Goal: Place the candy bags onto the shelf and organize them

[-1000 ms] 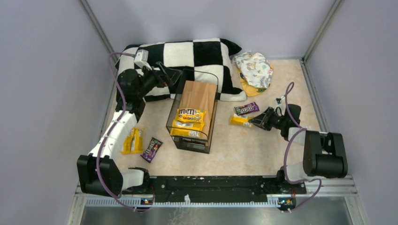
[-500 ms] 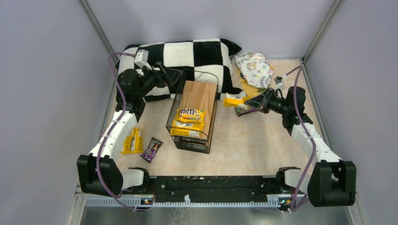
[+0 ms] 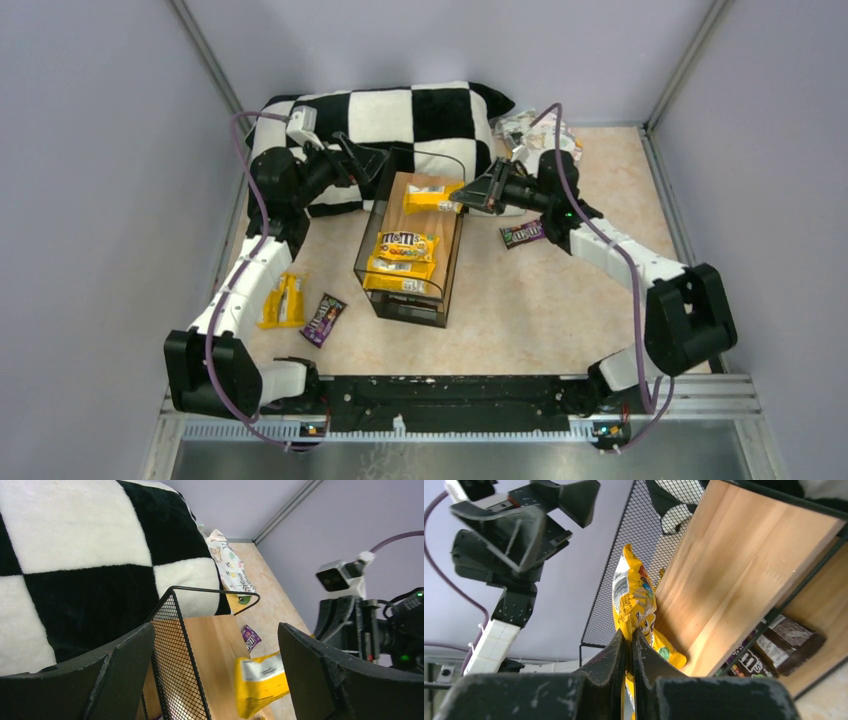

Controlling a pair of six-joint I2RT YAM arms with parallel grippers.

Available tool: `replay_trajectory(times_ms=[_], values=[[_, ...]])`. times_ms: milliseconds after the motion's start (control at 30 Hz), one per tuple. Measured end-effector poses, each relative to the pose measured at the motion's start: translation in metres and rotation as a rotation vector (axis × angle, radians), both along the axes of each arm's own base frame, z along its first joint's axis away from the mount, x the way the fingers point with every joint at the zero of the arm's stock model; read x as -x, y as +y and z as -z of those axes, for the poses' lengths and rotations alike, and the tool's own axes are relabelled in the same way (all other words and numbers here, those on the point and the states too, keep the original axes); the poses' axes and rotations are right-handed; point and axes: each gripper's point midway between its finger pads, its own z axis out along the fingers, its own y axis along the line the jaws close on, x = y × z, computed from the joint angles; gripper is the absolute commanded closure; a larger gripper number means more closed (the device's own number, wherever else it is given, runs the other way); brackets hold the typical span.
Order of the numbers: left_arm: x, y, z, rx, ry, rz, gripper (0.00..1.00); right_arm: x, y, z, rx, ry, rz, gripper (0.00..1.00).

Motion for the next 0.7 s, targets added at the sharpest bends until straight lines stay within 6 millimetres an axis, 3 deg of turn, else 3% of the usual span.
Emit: replay_trajectory(times_ms=[167,333,533,700], values=[[0.001,-0.001,0.0,0.001,0.001,0.005,0.01,-0.007,0.034,0.03,-0.006,0.096,-0.037,0.97],[0.001,-0.002,0.0,0.002,0.001,0.012,0.01,-0.015,0.049,0.046,-0.021,0.145,-0.039,0.97],[0.001,0.001,0.0,0.008,0.004,0.009,0.01,-0.02,0.057,0.051,-0.06,0.171,-0.047,0.96],[0.0,0.003,0.0,0.021,0.012,0.008,0.01,-0.018,0.059,0.044,-0.09,0.166,-0.065,0.96]])
